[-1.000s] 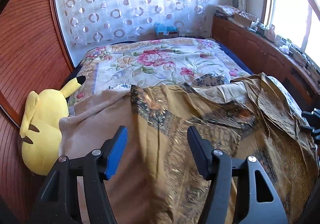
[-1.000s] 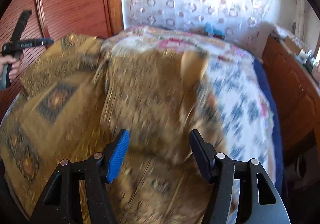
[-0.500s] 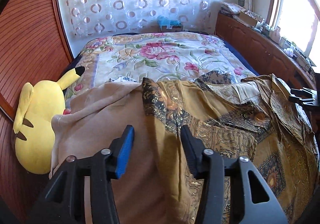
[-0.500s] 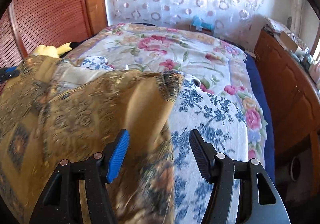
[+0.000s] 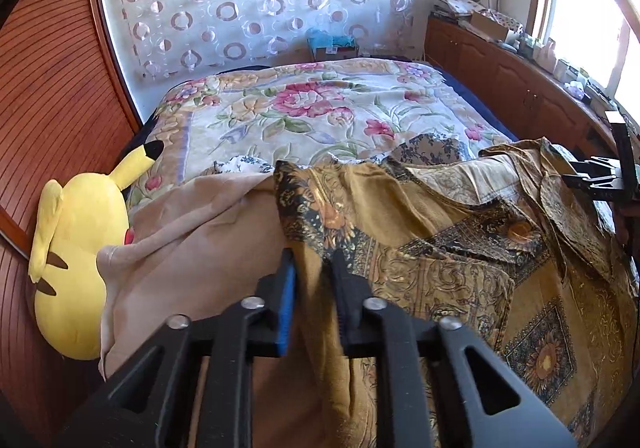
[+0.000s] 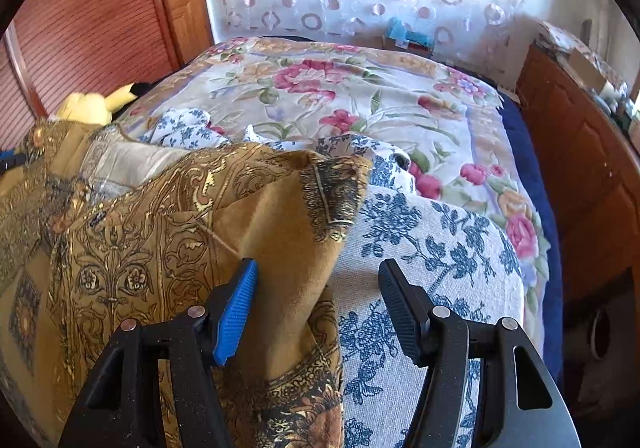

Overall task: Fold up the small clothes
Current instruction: 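Grasp the shirt hem with the left gripper while the right gripper grasps it too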

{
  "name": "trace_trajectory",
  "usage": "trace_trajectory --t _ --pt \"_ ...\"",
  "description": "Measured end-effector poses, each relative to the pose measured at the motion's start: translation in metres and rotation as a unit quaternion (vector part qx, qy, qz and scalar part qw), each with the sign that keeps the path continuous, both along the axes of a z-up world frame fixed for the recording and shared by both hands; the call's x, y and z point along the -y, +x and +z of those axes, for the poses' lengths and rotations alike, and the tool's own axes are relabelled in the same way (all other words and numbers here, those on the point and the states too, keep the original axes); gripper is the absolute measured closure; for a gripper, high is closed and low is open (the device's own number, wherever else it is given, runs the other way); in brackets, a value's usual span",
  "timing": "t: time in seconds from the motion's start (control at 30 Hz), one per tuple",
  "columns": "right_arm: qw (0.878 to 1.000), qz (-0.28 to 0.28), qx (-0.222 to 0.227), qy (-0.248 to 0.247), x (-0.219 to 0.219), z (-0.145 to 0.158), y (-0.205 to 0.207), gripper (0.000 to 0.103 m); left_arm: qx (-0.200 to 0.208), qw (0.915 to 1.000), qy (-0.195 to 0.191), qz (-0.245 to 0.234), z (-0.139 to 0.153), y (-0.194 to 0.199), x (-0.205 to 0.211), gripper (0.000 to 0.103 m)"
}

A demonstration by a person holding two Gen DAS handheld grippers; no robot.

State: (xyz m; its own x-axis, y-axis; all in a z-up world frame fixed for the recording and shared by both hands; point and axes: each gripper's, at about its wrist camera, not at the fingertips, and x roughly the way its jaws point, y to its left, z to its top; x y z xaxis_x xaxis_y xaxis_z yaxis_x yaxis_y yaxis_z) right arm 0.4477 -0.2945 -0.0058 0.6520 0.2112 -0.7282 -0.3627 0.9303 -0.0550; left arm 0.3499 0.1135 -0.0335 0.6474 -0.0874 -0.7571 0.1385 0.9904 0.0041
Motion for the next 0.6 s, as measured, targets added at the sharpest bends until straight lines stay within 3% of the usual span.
trace_trajectory --t 0.03,0.1,0.2,0.37,0.6 --pt "1.000 0.004 -0.001 0.000 -0.001 0.000 0.000 0.048 0.004 1.0000 0.001 -0.003 0.002 -0.002 0.002 0.093" --pt "1.000 0.017 -0.001 0.002 -0.004 0.002 -0.003 0.074 0.013 0.9998 -0.003 -0.012 0.007 -0.006 0.006 0.094" --pt "1.000 0.026 0.004 -0.015 -0.008 0.004 -0.007 0.094 0.025 0.9992 -0.010 -0.029 0.016 -0.016 0.017 0.097" --pt "0.998 0.044 0.046 0.006 -0.005 0.024 -0.031 0.098 0.067 0.9958 -0.023 -0.057 0.044 -0.050 0.039 0.098" --pt "0.990 0.045 0.117 0.061 0.023 0.063 -0.113 0.098 0.117 0.9899 -0.041 -0.069 0.079 -0.129 0.047 0.098"
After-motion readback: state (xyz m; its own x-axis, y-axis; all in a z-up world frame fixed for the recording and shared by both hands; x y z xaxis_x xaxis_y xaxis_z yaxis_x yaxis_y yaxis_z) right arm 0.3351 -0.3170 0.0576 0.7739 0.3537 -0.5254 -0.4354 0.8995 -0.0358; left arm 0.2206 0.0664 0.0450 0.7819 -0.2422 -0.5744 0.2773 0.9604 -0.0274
